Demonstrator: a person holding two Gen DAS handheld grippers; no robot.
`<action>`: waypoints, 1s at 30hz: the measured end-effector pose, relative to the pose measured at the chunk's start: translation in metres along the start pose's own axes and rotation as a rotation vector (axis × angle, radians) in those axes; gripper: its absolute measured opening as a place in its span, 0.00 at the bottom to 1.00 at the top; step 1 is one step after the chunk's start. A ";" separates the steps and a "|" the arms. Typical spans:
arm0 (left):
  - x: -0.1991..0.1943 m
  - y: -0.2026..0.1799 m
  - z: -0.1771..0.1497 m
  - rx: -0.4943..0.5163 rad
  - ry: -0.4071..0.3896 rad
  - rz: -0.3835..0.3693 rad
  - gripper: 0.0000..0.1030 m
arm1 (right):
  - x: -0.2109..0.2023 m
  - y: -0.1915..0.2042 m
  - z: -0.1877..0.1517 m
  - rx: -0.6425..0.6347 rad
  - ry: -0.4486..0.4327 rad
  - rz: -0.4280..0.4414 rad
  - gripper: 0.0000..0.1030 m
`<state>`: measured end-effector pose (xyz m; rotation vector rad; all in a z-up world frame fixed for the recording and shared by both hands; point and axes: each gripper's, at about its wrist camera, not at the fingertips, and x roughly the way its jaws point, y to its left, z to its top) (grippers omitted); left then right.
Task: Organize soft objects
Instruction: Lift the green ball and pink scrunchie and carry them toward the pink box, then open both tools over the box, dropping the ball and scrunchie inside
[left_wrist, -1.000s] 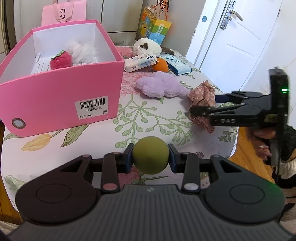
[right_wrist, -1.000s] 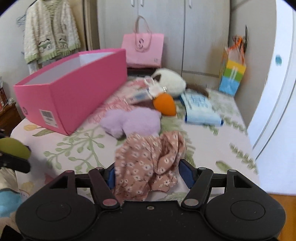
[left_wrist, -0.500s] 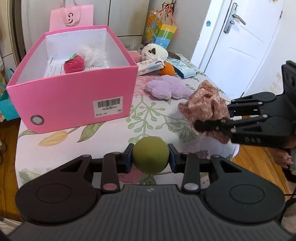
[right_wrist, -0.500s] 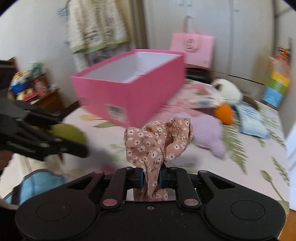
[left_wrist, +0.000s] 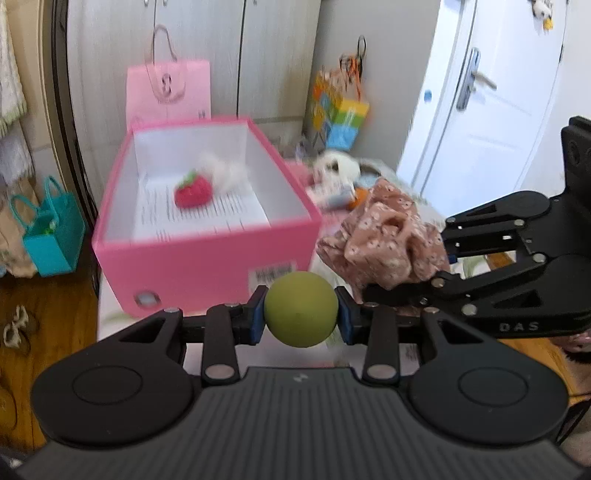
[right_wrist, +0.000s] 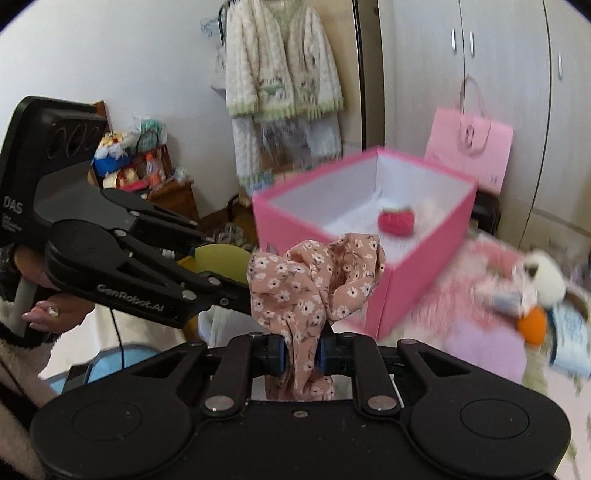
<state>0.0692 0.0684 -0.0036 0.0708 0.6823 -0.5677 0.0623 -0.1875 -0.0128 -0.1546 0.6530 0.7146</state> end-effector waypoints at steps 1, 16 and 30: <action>-0.001 0.003 0.006 -0.002 -0.017 0.005 0.36 | 0.001 -0.001 0.006 -0.006 -0.022 -0.011 0.20; 0.083 0.094 0.103 -0.187 -0.033 0.039 0.36 | 0.082 -0.074 0.098 -0.044 -0.102 -0.093 0.24; 0.169 0.140 0.119 -0.367 0.158 0.003 0.36 | 0.173 -0.113 0.112 -0.206 0.124 -0.134 0.25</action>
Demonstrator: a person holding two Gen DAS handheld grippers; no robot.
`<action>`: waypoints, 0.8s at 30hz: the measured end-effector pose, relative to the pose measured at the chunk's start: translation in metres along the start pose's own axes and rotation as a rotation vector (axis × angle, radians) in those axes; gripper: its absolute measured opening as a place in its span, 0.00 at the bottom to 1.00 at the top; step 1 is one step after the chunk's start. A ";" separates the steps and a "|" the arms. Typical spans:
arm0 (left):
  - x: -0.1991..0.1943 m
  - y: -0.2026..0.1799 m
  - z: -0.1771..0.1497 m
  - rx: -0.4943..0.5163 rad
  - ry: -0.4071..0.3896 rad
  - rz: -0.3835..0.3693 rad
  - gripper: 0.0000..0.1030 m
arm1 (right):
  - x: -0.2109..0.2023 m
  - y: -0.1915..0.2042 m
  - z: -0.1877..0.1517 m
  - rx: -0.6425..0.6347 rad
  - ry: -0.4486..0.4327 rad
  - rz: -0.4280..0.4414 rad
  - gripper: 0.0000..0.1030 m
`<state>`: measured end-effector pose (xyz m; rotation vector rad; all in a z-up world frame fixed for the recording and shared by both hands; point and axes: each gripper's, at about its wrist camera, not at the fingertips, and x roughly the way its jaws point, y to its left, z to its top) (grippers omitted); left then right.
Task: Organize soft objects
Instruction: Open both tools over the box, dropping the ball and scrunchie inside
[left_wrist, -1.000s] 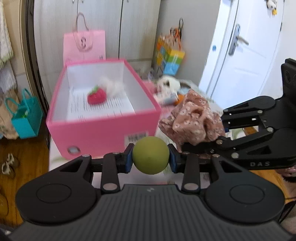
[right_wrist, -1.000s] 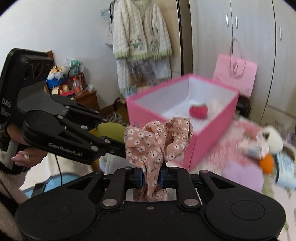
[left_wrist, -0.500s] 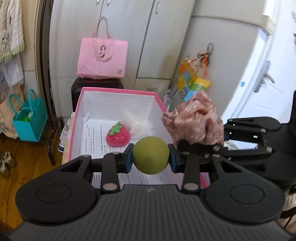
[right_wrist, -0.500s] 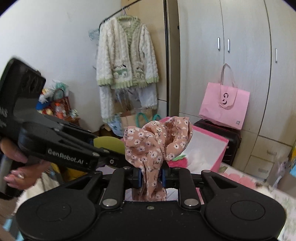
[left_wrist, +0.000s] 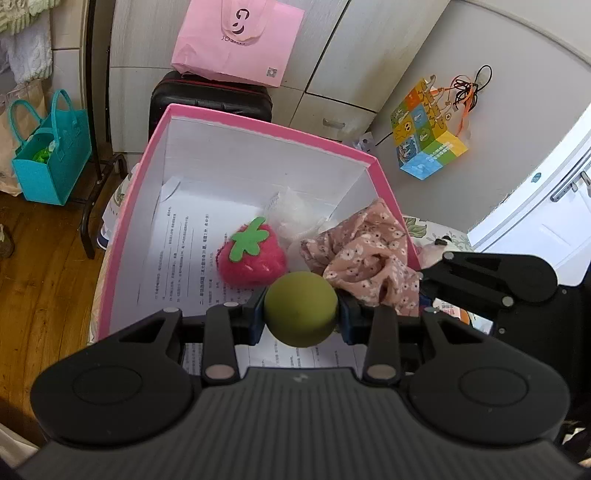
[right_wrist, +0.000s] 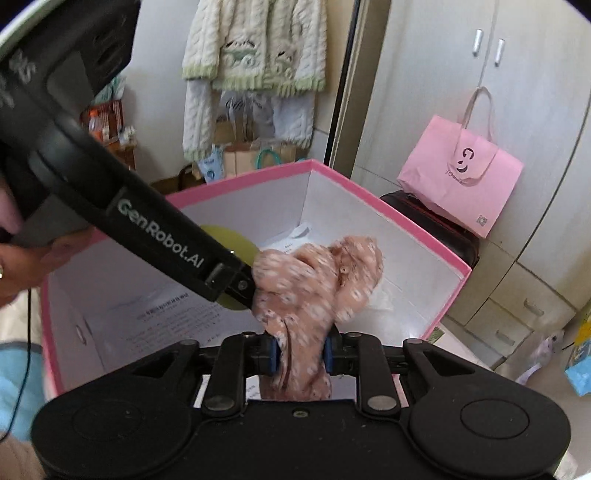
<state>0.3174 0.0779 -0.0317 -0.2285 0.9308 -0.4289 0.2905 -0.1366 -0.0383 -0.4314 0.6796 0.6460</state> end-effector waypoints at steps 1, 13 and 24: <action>0.002 -0.001 0.002 0.000 0.004 0.003 0.36 | 0.002 0.001 0.001 -0.023 0.008 -0.006 0.26; 0.000 -0.013 0.014 0.084 -0.037 0.085 0.57 | -0.006 -0.016 0.005 -0.016 -0.014 -0.005 0.53; -0.085 -0.053 -0.026 0.265 -0.141 0.071 0.58 | -0.088 -0.014 -0.029 0.208 -0.150 0.105 0.53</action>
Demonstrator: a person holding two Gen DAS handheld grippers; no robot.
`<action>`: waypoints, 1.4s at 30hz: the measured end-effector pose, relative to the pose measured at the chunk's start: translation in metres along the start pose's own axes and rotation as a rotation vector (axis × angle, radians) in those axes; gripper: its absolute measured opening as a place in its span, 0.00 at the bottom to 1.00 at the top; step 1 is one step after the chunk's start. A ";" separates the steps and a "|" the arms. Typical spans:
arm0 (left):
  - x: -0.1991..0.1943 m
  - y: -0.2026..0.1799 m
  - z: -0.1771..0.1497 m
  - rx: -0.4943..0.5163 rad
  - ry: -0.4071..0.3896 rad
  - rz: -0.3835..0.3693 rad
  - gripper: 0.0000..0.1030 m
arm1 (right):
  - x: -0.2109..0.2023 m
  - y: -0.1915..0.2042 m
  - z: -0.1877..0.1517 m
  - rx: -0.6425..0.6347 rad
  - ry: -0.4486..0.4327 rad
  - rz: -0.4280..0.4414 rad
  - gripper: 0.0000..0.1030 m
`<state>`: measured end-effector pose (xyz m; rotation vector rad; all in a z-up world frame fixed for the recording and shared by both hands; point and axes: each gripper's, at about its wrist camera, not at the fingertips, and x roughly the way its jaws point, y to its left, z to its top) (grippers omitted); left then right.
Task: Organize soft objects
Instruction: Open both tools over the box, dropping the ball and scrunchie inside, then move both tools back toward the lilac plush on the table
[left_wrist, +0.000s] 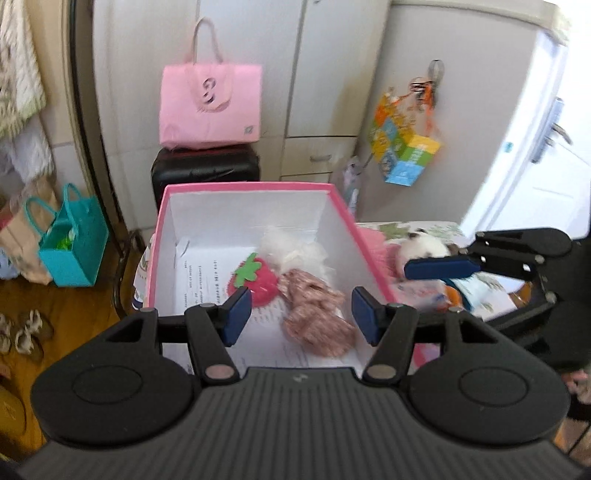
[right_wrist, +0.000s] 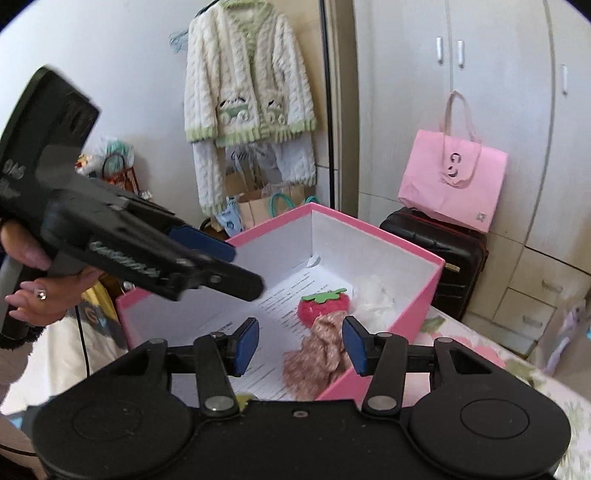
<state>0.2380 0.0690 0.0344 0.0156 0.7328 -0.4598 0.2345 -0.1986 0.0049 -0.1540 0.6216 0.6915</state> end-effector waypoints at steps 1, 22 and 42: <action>-0.009 -0.005 -0.003 0.014 -0.006 -0.004 0.58 | -0.008 0.003 -0.003 0.003 -0.005 -0.014 0.54; -0.111 -0.112 -0.073 0.240 -0.012 -0.158 0.78 | -0.169 0.056 -0.082 -0.033 -0.078 -0.177 0.67; -0.013 -0.176 -0.117 0.238 0.097 -0.253 0.94 | -0.139 -0.009 -0.188 0.016 -0.032 -0.229 0.80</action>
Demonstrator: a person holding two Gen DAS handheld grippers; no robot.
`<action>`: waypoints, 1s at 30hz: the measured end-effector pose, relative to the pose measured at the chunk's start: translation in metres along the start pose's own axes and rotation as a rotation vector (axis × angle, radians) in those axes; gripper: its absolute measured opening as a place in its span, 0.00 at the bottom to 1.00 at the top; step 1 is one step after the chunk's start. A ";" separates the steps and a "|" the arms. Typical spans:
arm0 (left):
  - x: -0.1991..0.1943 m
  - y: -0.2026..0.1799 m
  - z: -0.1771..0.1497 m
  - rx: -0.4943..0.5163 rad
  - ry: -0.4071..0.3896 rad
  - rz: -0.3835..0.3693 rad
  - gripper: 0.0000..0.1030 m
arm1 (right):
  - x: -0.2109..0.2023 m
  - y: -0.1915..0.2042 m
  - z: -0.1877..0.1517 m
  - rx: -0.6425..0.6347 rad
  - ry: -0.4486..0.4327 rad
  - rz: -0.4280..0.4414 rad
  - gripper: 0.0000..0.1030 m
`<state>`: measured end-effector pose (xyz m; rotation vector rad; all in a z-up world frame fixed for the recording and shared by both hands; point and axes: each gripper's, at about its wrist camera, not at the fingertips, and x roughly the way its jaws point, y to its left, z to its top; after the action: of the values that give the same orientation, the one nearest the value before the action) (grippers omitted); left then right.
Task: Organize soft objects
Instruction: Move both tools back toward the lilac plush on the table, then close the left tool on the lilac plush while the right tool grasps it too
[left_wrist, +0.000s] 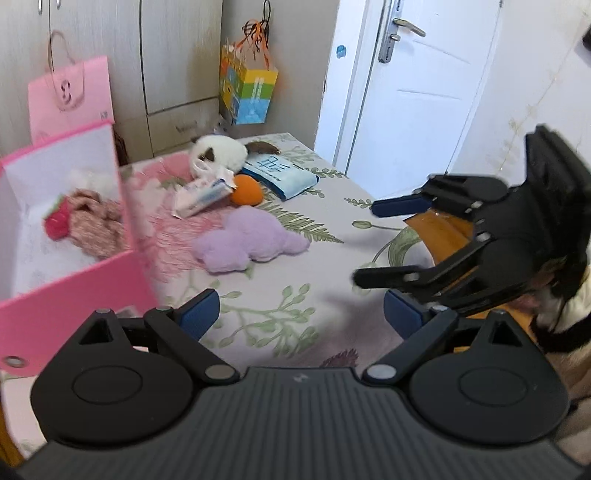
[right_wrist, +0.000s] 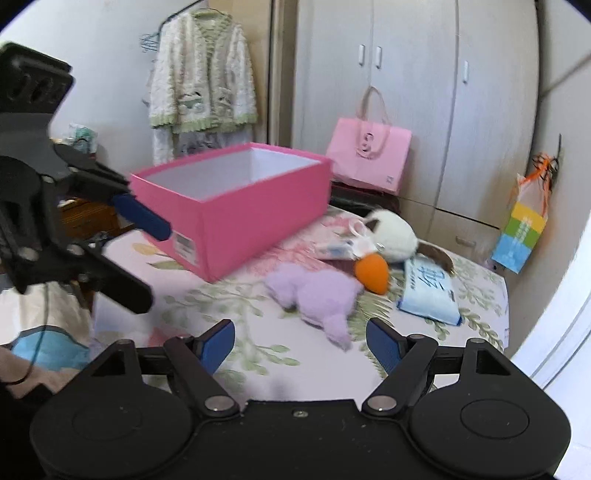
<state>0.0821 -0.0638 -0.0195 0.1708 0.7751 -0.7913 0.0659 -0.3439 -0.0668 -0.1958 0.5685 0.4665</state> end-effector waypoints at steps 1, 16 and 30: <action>0.009 0.001 0.001 -0.019 0.003 -0.014 0.94 | 0.011 -0.004 -0.004 0.005 0.017 -0.030 0.80; 0.088 0.015 0.021 -0.161 -0.108 0.092 0.91 | 0.081 -0.037 -0.027 0.080 -0.051 0.093 0.80; 0.122 0.021 0.015 -0.251 -0.173 0.337 0.63 | 0.118 -0.032 -0.006 0.102 -0.043 0.094 0.78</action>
<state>0.1599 -0.1257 -0.0954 0.0053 0.6532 -0.3794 0.1661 -0.3300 -0.1364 -0.0611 0.5597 0.5304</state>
